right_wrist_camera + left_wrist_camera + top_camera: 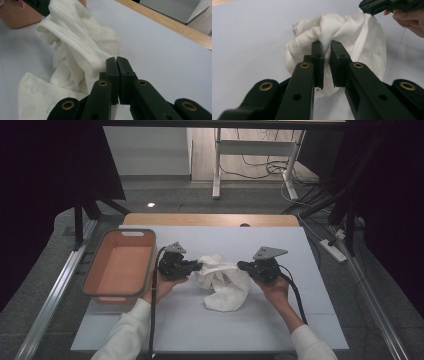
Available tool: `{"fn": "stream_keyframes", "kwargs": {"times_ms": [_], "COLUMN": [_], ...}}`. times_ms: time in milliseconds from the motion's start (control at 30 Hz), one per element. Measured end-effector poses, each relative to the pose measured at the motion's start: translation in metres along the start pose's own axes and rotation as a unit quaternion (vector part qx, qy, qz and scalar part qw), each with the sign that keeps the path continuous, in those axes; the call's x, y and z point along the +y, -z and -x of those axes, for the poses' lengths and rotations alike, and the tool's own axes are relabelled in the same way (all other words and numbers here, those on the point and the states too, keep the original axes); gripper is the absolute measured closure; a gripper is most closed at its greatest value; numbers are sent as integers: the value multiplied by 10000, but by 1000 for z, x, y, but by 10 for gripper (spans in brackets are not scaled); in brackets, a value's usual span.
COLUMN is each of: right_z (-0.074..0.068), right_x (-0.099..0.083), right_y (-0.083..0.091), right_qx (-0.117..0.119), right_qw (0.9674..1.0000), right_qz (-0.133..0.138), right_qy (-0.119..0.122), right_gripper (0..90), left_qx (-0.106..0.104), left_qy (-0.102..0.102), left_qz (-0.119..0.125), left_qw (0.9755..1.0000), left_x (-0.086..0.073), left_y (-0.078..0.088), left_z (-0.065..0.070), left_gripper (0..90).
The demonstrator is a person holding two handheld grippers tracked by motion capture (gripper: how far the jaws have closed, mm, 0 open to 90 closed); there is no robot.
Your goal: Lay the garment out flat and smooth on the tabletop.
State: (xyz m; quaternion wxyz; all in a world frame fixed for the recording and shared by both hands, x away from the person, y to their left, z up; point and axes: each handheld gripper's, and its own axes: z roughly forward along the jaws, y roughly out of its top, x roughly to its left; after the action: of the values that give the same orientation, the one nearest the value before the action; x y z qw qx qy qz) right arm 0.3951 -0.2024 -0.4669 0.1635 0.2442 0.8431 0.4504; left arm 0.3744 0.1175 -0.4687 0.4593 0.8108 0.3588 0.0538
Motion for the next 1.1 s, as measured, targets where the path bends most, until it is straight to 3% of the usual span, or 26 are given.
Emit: {"fn": "stream_keyframes", "kwargs": {"times_ms": [400,500,533,567,600,667,767,833,933,967,1100], "right_z": [0,1,2,3,3,4,4,1,-10,-17,-25], "right_x": [-7,-7,-7,-4,-4,-1,1,-2,-11,-16,-21], "right_y": [-14,-13,-12,-5,-5,7,26,34,41,42,39], "right_qx": [60,63,64,-96,-96,-197,-220,-100,-2,52,332], "right_qw": [9996,9997,9997,9997,9997,9995,9986,9982,9991,9996,9989], "right_qz": [-262,-239,-209,-146,-146,12,254,303,199,70,-17], "right_qy": [-45,-75,-108,-163,-163,-239,-413,-500,-375,-273,-317], "right_gripper": [878,866,825,666,666,551,453,404,368,357,350], "left_qx": [37,64,93,136,202,316,398,455,472,482,473], "left_qy": [68,25,8,-38,-87,-180,-231,-371,-524,-553,-527], "left_qz": [18,42,69,90,101,138,273,257,32,-41,-298], "left_qw": [10000,10000,9999,9999,9997,9992,9986,9979,9975,9973,9970], "left_x": [-4,-4,-3,-3,-3,-4,-9,-16,-29,-33,-42], "left_y": [-10,-8,-6,-3,1,11,28,37,43,43,37], "left_z": [-5,-3,-2,0,2,6,14,21,28,30,31], "left_gripper": [787,731,685,559,559,467,410,393,376,374,362]}}
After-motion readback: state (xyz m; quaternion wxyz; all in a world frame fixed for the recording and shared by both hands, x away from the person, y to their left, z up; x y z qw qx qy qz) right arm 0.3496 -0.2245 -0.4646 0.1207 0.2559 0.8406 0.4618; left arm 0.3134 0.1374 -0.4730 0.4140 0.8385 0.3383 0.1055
